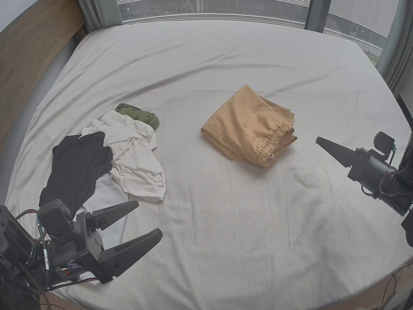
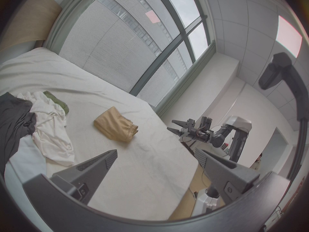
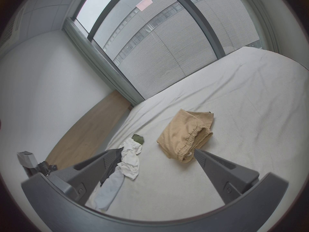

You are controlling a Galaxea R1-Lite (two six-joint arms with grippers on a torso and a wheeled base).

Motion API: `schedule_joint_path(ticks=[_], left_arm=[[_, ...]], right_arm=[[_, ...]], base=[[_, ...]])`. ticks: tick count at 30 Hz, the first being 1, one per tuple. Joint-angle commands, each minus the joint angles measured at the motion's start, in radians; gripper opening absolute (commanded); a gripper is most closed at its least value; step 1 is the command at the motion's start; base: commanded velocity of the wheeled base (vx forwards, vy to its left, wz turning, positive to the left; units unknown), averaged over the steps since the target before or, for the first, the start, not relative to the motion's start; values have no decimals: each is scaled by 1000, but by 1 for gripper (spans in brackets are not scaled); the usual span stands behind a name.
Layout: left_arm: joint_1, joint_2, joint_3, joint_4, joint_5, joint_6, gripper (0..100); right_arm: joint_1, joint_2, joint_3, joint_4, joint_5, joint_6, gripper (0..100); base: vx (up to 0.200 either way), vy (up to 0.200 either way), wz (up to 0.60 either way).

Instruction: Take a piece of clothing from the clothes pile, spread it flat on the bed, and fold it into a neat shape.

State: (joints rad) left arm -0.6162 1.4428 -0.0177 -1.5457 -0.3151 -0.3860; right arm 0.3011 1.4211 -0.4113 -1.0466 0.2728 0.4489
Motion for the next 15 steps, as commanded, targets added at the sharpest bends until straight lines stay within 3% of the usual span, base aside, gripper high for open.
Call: schedule_joint_path(ticks=[1, 8, 11, 12, 15], left_arm=[[-27, -162, 18, 18, 41, -24, 100], [-25, -344, 16, 197, 57, -21, 100], [-25, -364, 15, 220, 57, -21, 100], [-25, -447, 10, 314, 57, -21, 100], [-25, -535, 2, 411, 57, -21, 100]], right_arm=[[73, -269, 19, 120, 3, -12, 100], [110, -429, 0, 312, 2, -55, 100], [110, -439, -3, 323, 2, -59, 100], [110, -476, -9, 355, 0, -75, 100], [110, -505, -8, 379, -4, -98, 100]], base=[[0, 0, 0], [0, 0, 0], [0, 0, 0], [0, 0, 0], [0, 0, 0]])
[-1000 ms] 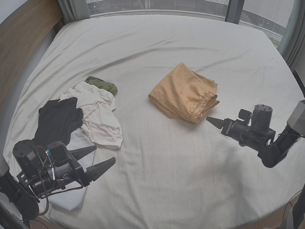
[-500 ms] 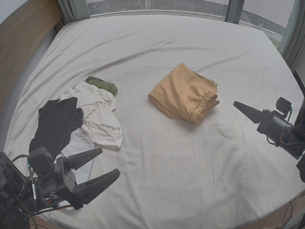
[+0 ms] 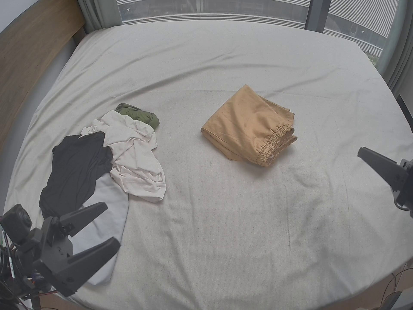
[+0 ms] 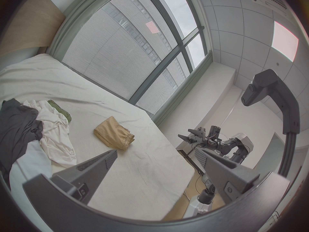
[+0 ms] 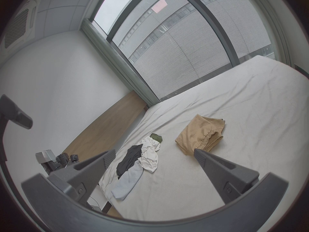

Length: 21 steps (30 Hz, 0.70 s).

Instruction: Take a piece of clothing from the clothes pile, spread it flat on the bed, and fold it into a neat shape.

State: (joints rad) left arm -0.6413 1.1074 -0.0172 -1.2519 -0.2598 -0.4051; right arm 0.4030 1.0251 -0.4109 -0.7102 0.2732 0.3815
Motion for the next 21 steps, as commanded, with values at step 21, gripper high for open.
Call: schedule_joint_path(ticks=[21], left_arm=[[310, -733, -12, 710, -1, 22, 100]], right_arm=[[-262, -617, 86, 350, -2, -55, 100]], base=[[0, 0, 0]])
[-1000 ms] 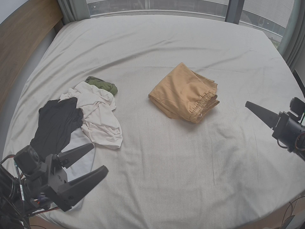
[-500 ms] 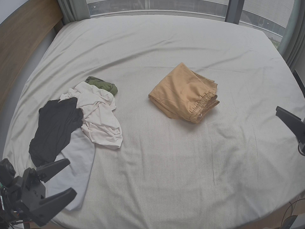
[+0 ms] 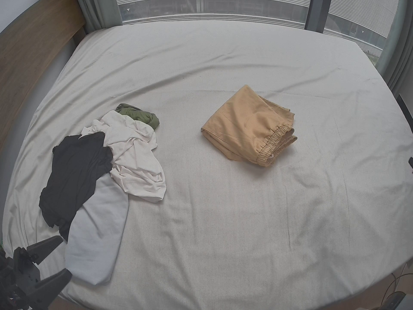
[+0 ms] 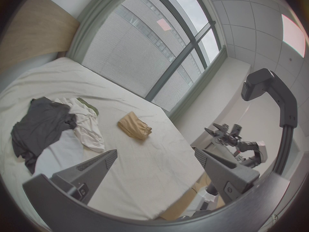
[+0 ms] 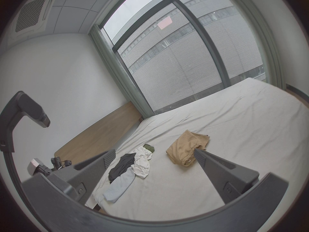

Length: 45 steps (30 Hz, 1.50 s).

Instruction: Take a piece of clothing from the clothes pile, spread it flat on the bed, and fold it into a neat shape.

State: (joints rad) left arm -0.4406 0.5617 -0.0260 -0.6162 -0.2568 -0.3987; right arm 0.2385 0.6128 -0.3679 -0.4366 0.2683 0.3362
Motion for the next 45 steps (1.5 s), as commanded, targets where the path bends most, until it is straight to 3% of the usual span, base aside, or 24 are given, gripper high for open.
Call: schedule_joint_path(ticks=[1, 8, 14, 18, 22, 25, 28, 36, 40, 45], left_arm=[[151, -235, -2, 116, -9, 20, 100], [263, -376, -14, 293, -15, 49, 100], [333, -468, 14, 377, -47, 132, 100], [336, -471, 26, 391, -30, 182, 100], [347, -471, 26, 427, 4, 204, 100], [385, -477, 26, 536, 54, 262, 100], [468, -529, 26, 559, 21, 256, 100], [448, -557, 26, 559, 42, 273, 100], [448, -560, 26, 559, 197, 345, 100], [450, -560, 26, 599, 261, 385, 100]], right_arm=[[-123, -274, 52, 130, 9, -9, 100], [-162, -522, 144, 395, 66, -20, 100], [-162, -508, 291, 361, -61, -149, 100], [-163, -510, 368, 369, -251, -258, 100], [-163, -508, 368, 368, -281, -279, 100], [-191, -519, 368, 372, -316, -321, 100], [-258, -593, 360, 395, -297, -327, 100], [-248, -604, 359, 403, -297, -312, 100], [-251, -604, 359, 401, -231, -312, 100], [-249, -605, 365, 375, -193, -309, 100]], base=[[0, 0, 0], [0, 0, 0], [0, 0, 0], [0, 0, 0], [0, 0, 0], [0, 0, 0], [0, 0, 0], [0, 0, 0], [0, 0, 0], [0, 0, 0]])
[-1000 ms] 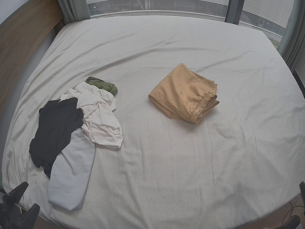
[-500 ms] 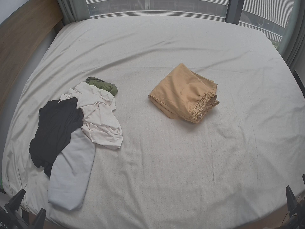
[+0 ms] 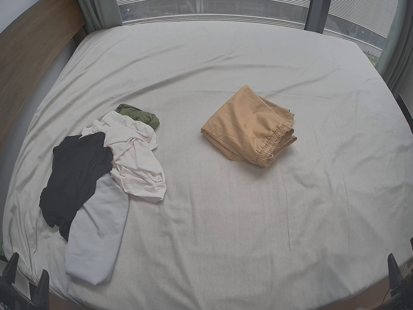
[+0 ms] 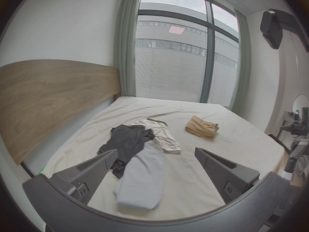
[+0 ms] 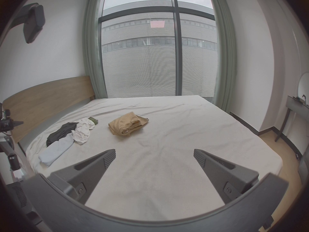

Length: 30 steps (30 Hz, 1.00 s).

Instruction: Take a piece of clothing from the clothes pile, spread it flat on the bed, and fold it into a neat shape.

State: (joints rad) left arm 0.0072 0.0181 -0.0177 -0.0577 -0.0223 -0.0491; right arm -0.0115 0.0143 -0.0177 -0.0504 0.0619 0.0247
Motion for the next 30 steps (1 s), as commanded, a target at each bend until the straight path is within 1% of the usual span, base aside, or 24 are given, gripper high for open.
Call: schedule_joint_path(ticks=[1, 2, 8, 10, 11, 12, 14, 15, 17, 19, 21, 24, 30], left_arm=[[2, -17, 18, 41, 27, 35, 100], [0, -17, 18, 73, 28, 45, 100], [-1, -17, 18, 58, 24, 51, 100], [-3, -17, 18, 58, 24, 51, 100], [-1, -17, 18, 58, 24, 51, 100], [-1, -17, 18, 58, 24, 51, 100], [-1, -17, 18, 58, 24, 51, 100], [-1, -17, 18, 58, 24, 51, 100], [-1, -17, 18, 58, 24, 51, 100], [-1, -17, 18, 58, 24, 49, 100], [-3, -18, 18, 58, 24, 49, 100], [-3, -17, 18, 58, 24, 49, 100], [-3, -17, 18, 58, 24, 52, 100]], right_arm=[[1, -7, 15, -11, 13, 3, 100], [1, -7, 15, -12, 16, 9, 100], [1, -7, 15, -9, -4, -2, 100], [-1, -8, 13, -2, 24, -2, 100], [-1, -11, 16, -12, 55, 1, 100], [-1, -14, 16, -11, 62, 18, 100], [-1, -14, 16, -12, 44, 52, 100], [1, -14, 16, -14, 26, 52, 100], [2, -14, 16, -2, -20, 12, 100], [-2, -14, 16, 32, -42, -42, 100], [-1, -14, 10, 77, -42, -46, 100], [4, -14, 15, 52, -40, -40, 100], [2, -14, 15, 55, -34, -40, 100]], base=[[0, 0, 0], [0, 0, 0], [0, 0, 0], [0, 0, 0], [0, 0, 0], [0, 0, 0], [0, 0, 0], [0, 0, 0], [0, 0, 0], [0, 0, 0], [0, 0, 0], [0, 0, 0], [0, 0, 0]])
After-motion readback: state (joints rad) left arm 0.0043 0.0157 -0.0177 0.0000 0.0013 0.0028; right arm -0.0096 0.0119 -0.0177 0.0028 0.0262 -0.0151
